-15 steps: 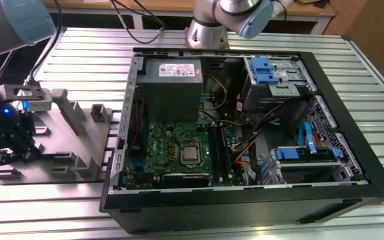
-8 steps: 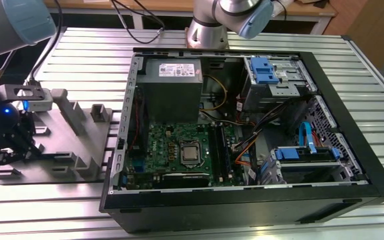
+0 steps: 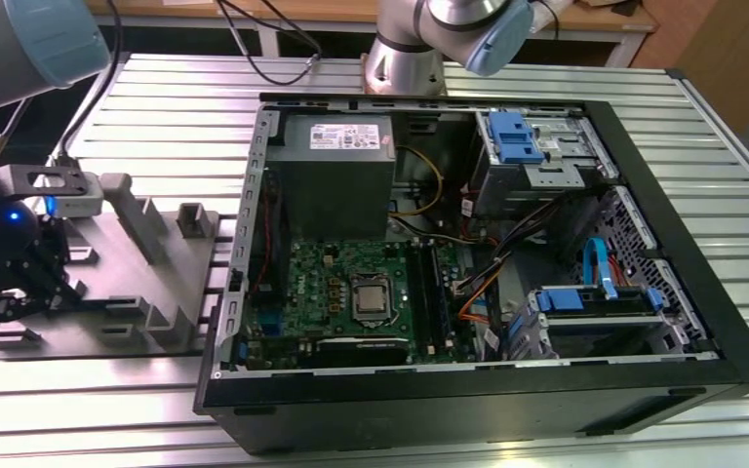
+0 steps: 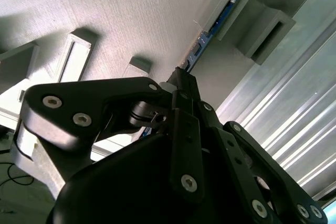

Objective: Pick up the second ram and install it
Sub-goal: 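Pick up the second ram and move it above second insertion slot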

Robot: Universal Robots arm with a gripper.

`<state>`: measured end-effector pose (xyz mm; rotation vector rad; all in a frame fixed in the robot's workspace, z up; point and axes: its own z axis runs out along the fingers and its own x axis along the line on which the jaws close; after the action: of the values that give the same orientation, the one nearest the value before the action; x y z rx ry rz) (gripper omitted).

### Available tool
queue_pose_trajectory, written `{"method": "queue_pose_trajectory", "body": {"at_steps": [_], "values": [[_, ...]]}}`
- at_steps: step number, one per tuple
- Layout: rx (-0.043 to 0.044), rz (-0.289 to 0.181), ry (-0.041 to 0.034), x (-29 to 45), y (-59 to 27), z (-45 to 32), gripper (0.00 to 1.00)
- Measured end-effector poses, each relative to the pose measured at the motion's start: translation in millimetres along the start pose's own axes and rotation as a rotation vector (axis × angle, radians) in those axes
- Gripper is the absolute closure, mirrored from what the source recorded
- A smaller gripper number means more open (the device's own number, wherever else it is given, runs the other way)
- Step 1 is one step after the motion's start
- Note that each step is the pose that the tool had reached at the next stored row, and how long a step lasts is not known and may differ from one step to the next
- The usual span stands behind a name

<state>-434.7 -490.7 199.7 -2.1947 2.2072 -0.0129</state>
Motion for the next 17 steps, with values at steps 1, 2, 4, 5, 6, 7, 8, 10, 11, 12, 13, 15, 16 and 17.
{"method": "queue_pose_trajectory", "body": {"at_steps": [1,2,4,5,6,7,8,10,11,12,13,15,16,17], "values": [[-0.0001,0.000,0.0001,0.0,0.0,-0.4,0.89],[-0.0004,0.000,0.0003,0.0,-0.1,-1.7,0.89],[0.0000,0.000,0.0000,0.0,-0.1,-4.1,0.89],[0.0000,0.000,0.0000,0.0,-0.2,-5.2,0.89],[0.0001,0.000,-0.0001,-0.1,-0.2,-6.4,0.89],[0.0000,0.000,0.0000,-0.1,-0.2,-8.1,0.89],[0.0000,0.000,0.0000,-0.1,-0.3,-9.7,0.89],[0.0000,0.000,0.0000,-0.2,-0.4,-12.8,0.89],[0.0001,0.000,-0.0001,-0.2,-0.4,-14.1,0.89],[0.0001,0.000,-0.0001,-0.2,-0.4,-15.3,0.89],[-0.0001,0.000,0.0000,-0.2,-0.5,-16.6,0.89],[0.0000,0.000,0.0000,-0.3,-0.6,-20.4,0.89],[0.0000,0.000,0.0000,-0.3,-0.6,-22.8,0.89],[0.0000,0.000,0.0000,-0.4,-0.7,-25.5,0.89]]}}
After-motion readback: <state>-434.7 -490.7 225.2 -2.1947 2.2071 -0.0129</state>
